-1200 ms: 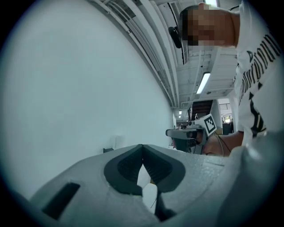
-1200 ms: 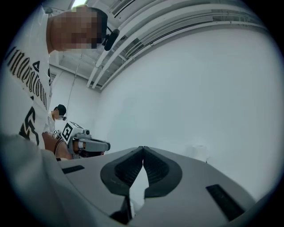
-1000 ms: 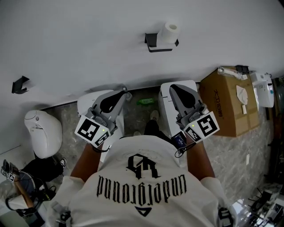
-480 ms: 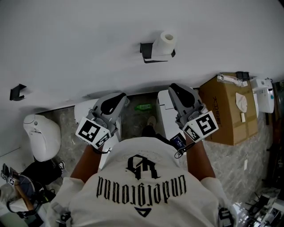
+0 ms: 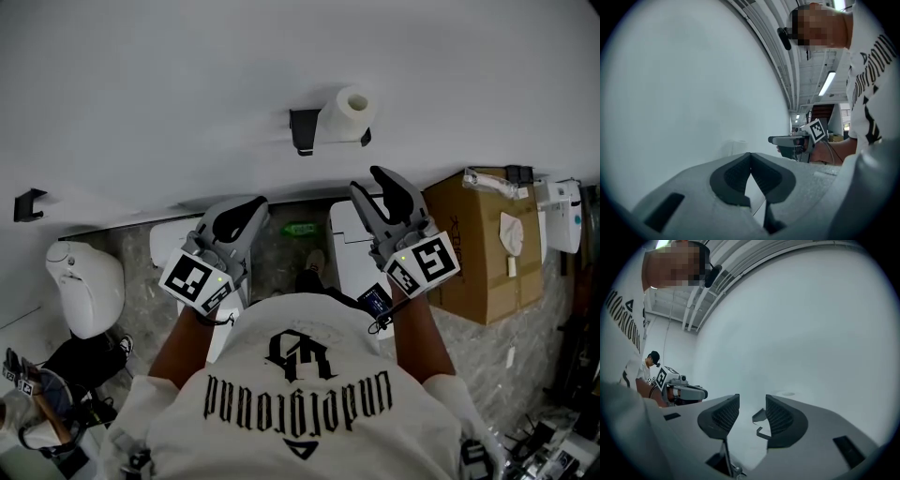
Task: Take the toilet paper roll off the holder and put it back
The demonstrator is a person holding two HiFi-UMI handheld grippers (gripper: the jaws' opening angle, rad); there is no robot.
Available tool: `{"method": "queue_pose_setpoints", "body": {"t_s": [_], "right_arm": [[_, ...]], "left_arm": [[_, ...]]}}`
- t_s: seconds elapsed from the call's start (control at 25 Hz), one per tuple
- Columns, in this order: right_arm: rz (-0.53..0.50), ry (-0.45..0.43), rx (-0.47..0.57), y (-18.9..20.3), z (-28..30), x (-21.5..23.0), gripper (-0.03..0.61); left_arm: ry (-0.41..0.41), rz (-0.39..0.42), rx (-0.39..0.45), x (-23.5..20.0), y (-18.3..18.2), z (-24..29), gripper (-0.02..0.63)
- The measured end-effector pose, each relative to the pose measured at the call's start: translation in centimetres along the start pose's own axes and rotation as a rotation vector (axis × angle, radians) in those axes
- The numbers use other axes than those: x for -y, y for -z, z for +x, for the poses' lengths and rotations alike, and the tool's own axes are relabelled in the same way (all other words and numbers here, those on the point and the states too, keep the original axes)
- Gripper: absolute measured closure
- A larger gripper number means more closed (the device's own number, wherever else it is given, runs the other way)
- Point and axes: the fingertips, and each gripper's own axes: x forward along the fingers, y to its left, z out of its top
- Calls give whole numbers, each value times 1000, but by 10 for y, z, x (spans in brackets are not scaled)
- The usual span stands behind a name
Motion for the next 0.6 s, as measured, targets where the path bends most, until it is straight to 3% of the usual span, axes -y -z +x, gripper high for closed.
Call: {"method": "queue_pose_setpoints", "body": {"t_s": [0.28,0.6], "right_arm": [[35,-1,-28,13,27,45,342],[52,2,-72,26,58,88,273]], "left_arm": [[-18,-10,-13,-19,3,39,600],[-65,7,1,-37,-5,69,600]]}}
